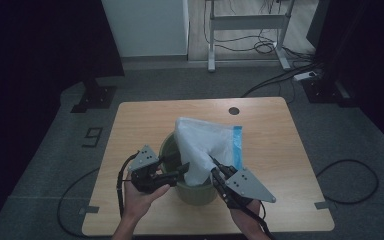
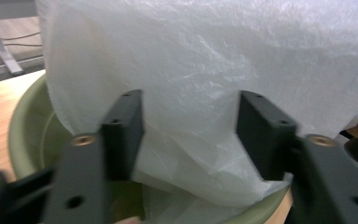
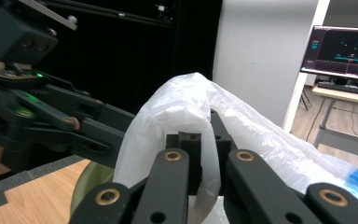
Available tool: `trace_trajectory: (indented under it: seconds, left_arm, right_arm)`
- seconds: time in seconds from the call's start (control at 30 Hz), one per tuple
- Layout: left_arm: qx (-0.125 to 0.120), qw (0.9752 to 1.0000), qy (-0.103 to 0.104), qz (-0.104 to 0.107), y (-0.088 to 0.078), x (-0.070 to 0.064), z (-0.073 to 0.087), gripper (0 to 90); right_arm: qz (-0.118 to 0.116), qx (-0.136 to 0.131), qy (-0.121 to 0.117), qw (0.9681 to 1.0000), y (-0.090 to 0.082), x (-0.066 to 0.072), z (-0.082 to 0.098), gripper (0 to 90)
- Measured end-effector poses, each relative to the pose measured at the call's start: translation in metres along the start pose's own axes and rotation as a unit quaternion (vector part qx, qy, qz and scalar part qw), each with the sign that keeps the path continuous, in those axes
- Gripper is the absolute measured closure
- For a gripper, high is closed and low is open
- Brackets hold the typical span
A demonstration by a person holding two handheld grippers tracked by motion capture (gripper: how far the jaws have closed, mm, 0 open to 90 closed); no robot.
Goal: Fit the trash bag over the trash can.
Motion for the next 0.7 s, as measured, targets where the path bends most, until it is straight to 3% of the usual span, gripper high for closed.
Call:
trace_trajectory:
  seconds: [0.27,0.43,0.47,0.53,0.63,0.7]
  left_arm:
    - [0.01,0.9992,0.025,0.029,0.008,-0.007,0.002,77.1]
    - [0.009,0.9992,0.027,0.027,0.007,-0.007,0.004,85.6]
    - [0.008,0.9993,0.027,0.025,0.006,-0.007,0.004,85.7]
    - [0.007,0.9994,0.027,0.023,0.005,-0.006,0.005,85.5]
    - [0.009,0.9994,0.026,0.021,0.005,-0.005,0.006,84.1]
    - [0.009,0.9994,0.025,0.02,0.005,-0.005,0.006,83.2]
  right_arm:
    - [-0.007,0.002,0.002,1.0,-0.001,0.0,0.002,87.9]
    - [-0.007,0.007,0.004,0.9999,-0.002,-0.002,0.008,86.1]
    - [-0.007,0.009,0.004,0.9999,-0.002,-0.002,0.009,83.7]
    - [-0.005,0.015,0.004,0.9999,-0.004,-0.003,0.013,70.6]
    - [0.021,0.026,0.001,0.9994,-0.01,-0.008,0.021,52.9]
    - [0.022,0.042,0.002,0.9989,-0.014,-0.009,0.031,46.1]
Point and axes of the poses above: each handheld gripper's, and its own axes: y roughly forward along the jaws, z roughly out of its underside, x roughly to its left, the point moved 10 cm from there along y, roughly forward along the jaws, and after that the axes turned 10 degrees about x, right-handed, at the moved point
